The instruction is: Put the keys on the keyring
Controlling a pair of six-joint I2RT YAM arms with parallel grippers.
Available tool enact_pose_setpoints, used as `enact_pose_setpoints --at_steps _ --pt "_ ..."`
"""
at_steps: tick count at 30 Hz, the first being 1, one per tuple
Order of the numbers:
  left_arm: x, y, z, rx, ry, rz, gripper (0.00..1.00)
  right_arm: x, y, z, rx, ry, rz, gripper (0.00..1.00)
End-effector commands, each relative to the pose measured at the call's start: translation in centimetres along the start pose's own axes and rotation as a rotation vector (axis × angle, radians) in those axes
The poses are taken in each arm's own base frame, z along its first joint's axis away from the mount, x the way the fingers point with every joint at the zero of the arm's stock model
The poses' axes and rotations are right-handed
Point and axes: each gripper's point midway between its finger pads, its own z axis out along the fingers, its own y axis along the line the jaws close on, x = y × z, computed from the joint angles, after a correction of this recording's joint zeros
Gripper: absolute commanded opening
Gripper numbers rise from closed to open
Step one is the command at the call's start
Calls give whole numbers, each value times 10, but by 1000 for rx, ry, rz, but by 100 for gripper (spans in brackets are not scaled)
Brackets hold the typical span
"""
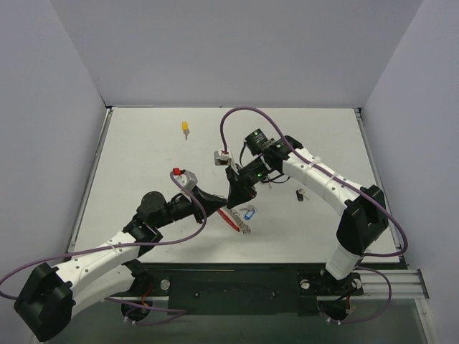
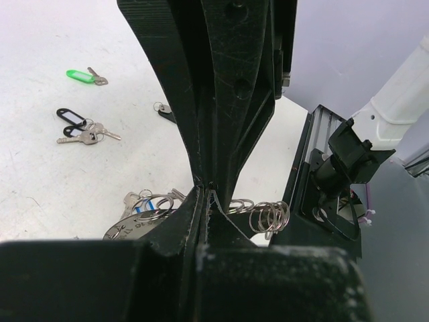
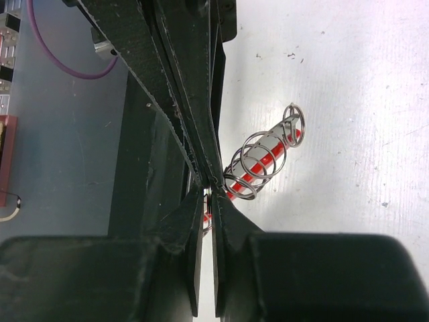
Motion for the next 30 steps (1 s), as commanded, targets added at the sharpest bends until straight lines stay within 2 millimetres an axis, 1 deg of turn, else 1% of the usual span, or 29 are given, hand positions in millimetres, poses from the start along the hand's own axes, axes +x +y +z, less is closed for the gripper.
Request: enact_pose_setpoints --at_steps 1,6,7,8,9,12,15,17,19,22,26,30 --pt "-15 -3 1 8 -59 16 0 -7 20 -7 -62 -42 -29 0" --pt "-13 -4 1 13 -50 11 0 -6 19 -10 -67 -40 -17 1" --pt "-13 -4 2 15 -48 7 0 -7 19 -10 -68 -42 -17 7" --pt "-12 -5 2 18 -45 6 0 -6 19 -11 -67 -41 -15 10" --pt "-12 -4 2 15 -43 2 0 -5 19 -10 -68 -39 -12 11" --pt "-11 -5 3 19 -41 -1 0 -5 20 -10 -75 -40 -14 17" --pt "-10 -4 3 21 -36 -5 0 -4 21 -10 -76 -40 -15 18" --pt "-10 -4 3 21 -36 -6 0 -4 20 -10 -75 -39 -15 17" --pt "-10 -4 4 21 -34 -7 0 -5 20 -9 -75 -39 -18 11" --pt "-10 -5 5 23 -34 -8 0 -4 19 -7 -76 -33 -14 0" --pt "-10 -5 5 30 -34 -13 0 -3 19 -7 -72 -26 2 0" --pt "-12 -6 5 23 -47 -47 0 -3 12 -8 -45 -6 44 0"
